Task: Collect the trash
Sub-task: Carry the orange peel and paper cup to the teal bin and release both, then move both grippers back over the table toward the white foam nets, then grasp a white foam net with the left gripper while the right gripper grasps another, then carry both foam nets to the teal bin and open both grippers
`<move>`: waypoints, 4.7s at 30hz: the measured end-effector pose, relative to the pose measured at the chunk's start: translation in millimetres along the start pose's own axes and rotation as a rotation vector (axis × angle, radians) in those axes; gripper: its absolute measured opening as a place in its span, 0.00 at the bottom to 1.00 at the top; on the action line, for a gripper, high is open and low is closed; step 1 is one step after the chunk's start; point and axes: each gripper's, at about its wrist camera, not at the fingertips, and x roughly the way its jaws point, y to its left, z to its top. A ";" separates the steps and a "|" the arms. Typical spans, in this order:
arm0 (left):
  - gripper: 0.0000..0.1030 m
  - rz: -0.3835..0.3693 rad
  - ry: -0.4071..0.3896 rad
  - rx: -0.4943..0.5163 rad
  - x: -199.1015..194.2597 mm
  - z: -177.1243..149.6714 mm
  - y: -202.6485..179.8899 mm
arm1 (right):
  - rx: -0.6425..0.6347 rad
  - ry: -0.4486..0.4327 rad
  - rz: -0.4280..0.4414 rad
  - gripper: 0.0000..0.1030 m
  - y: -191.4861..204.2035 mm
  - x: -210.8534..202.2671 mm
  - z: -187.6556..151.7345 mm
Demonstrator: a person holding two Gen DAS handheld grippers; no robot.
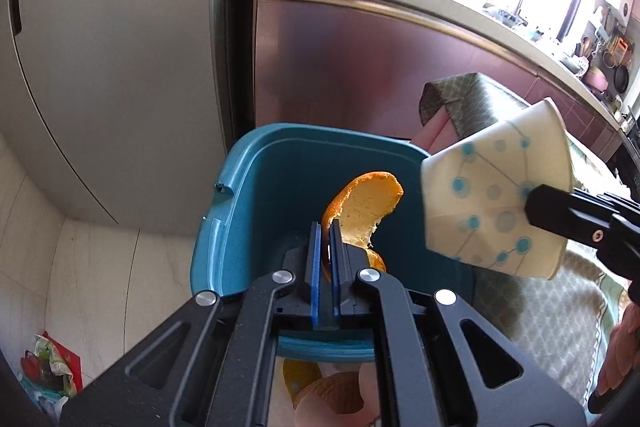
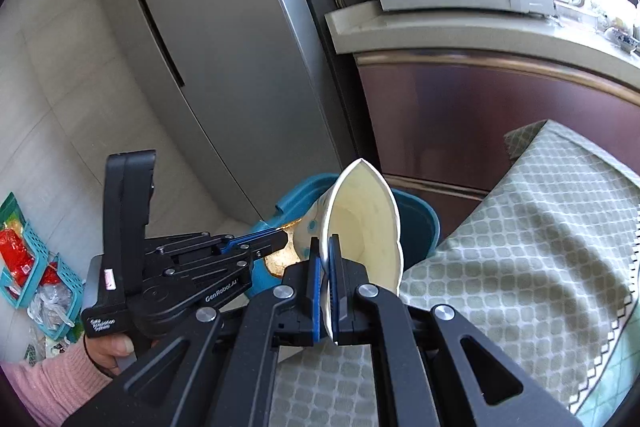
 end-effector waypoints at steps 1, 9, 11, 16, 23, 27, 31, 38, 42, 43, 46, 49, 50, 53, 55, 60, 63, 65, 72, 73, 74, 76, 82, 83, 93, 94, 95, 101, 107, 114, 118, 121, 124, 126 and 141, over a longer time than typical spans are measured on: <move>0.05 0.001 0.007 -0.001 3.9 0.1 0.5 | 0.006 0.011 -0.008 0.03 -0.8 5.5 0.5; 0.09 -0.011 0.059 -0.001 34.9 -0.9 -1.3 | 0.025 0.082 -0.040 0.03 -0.1 33.2 6.6; 0.09 -0.017 0.066 0.005 39.5 -0.9 -2.9 | 0.033 0.079 -0.036 0.05 -0.6 34.4 9.0; 0.09 -0.021 0.062 0.013 42.8 -2.7 -6.8 | 0.042 0.051 -0.023 0.06 -7.0 17.3 -0.7; 0.29 -0.069 -0.062 0.080 -3.3 -6.2 -32.6 | 0.027 -0.059 -0.009 0.23 -14.0 -44.0 -25.6; 0.37 -0.148 -0.137 0.149 -35.9 -9.2 -65.9 | 0.040 -0.150 -0.027 0.33 -21.6 -96.4 -45.3; 0.42 -0.253 -0.187 0.249 -63.1 -17.5 -113.3 | 0.091 -0.243 -0.083 0.39 -38.4 -158.0 -77.3; 0.47 -0.429 -0.175 0.400 -82.0 -37.5 -204.1 | 0.240 -0.356 -0.282 0.42 -85.7 -247.2 -138.0; 0.48 -0.492 -0.148 0.455 -84.1 -52.5 -255.2 | 0.322 -0.394 -0.391 0.43 -117.2 -284.0 -164.6; 0.48 -0.504 -0.138 0.466 -83.1 -55.3 -265.8 | 0.338 -0.400 -0.419 0.43 -124.3 -290.3 -169.0; 0.49 -0.533 -0.113 0.497 -76.1 -57.6 -296.6 | 0.380 -0.425 -0.476 0.43 -147.0 -310.0 -180.6; 0.50 -0.544 -0.099 0.525 -67.1 -55.6 -321.2 | 0.410 -0.444 -0.522 0.46 -167.9 -322.7 -185.9; 0.50 -0.546 -0.093 0.534 -64.7 -55.3 -328.6 | 0.420 -0.448 -0.533 0.48 -174.5 -326.5 -187.3; 0.55 -0.560 -0.069 0.562 -54.5 -53.3 -347.8 | 0.449 -0.451 -0.555 0.55 -192.3 -331.2 -187.6; 0.55 -0.568 -0.052 0.575 -42.7 -48.2 -359.4 | 0.470 -0.450 -0.557 0.56 -203.5 -333.2 -189.5; 0.56 -0.606 -0.012 0.584 -27.4 -44.7 -381.6 | 0.523 -0.438 -0.514 0.56 -220.5 -329.1 -194.7; 0.58 -0.627 0.011 0.590 -20.0 -42.6 -391.6 | 0.538 -0.436 -0.486 0.56 -224.7 -325.0 -195.2; 0.58 -0.629 0.032 0.591 -13.7 -41.3 -398.0 | 0.544 -0.436 -0.470 0.56 -226.7 -322.7 -195.3; 0.30 -0.682 0.128 0.596 6.5 -42.2 -417.2 | 0.547 -0.429 -0.430 0.38 -228.8 -316.9 -193.9; 0.25 -0.684 0.142 0.594 9.1 -43.2 -418.8 | 0.549 -0.429 -0.426 0.35 -229.3 -316.5 -194.1; 0.18 -0.683 0.150 0.589 11.5 -43.9 -419.8 | 0.550 -0.430 -0.420 0.28 -229.4 -316.5 -194.2; 0.09 -0.687 0.159 0.576 14.2 -44.9 -419.0 | 0.547 -0.432 -0.415 0.19 -228.7 -317.0 -194.5; 0.07 -0.695 0.137 0.545 6.8 -42.4 -408.9 | 0.518 -0.457 -0.393 0.10 -219.4 -322.5 -193.1; 0.06 -0.697 0.127 0.542 3.0 -42.1 -406.5 | 0.515 -0.462 -0.388 0.10 -217.6 -323.9 -192.4; 0.06 -0.655 0.060 0.489 -23.4 -29.7 -365.5 | 0.474 -0.529 -0.352 0.09 -196.8 -342.2 -186.0; 0.06 -0.655 0.054 0.480 -26.3 -28.3 -359.3 | 0.470 -0.533 -0.349 0.09 -194.9 -343.1 -185.0; 0.06 -0.655 0.048 0.471 -29.5 -26.7 -352.6 | 0.466 -0.535 -0.346 0.09 -193.0 -343.5 -183.7; 0.06 -0.627 0.004 0.425 -46.9 -23.4 -312.7 | 0.438 -0.540 -0.320 0.09 -182.1 -341.4 -176.6; 0.06 -0.597 -0.024 0.360 -59.6 -16.8 -264.1 | 0.399 -0.531 -0.287 0.09 -166.9 -329.2 -162.4; 0.06 -0.548 -0.078 0.300 -81.4 -6.0 -207.8 | 0.358 -0.513 -0.236 0.09 -149.6 -308.8 -145.3; 0.06 -0.504 -0.114 0.278 -96.0 -1.6 -177.9 | 0.334 -0.494 -0.199 0.09 -139.7 -293.1 -134.0; 0.06 -0.459 -0.139 0.260 -104.9 4.3 -155.4 | 0.312 -0.479 -0.168 0.09 -131.4 -279.4 -123.8; 0.06 -0.409 -0.154 0.233 -109.6 9.5 -128.3 | 0.293 -0.462 -0.135 0.09 -122.5 -264.5 -110.8; 0.06 -0.371 -0.162 0.214 -109.2 13.7 -109.2 | 0.278 -0.449 -0.113 0.09 -116.5 -253.3 -101.4; 0.06 -0.157 -0.087 0.101 -67.8 12.6 1.9 | 0.137 -0.315 0.002 0.09 -57.8 -144.9 -26.3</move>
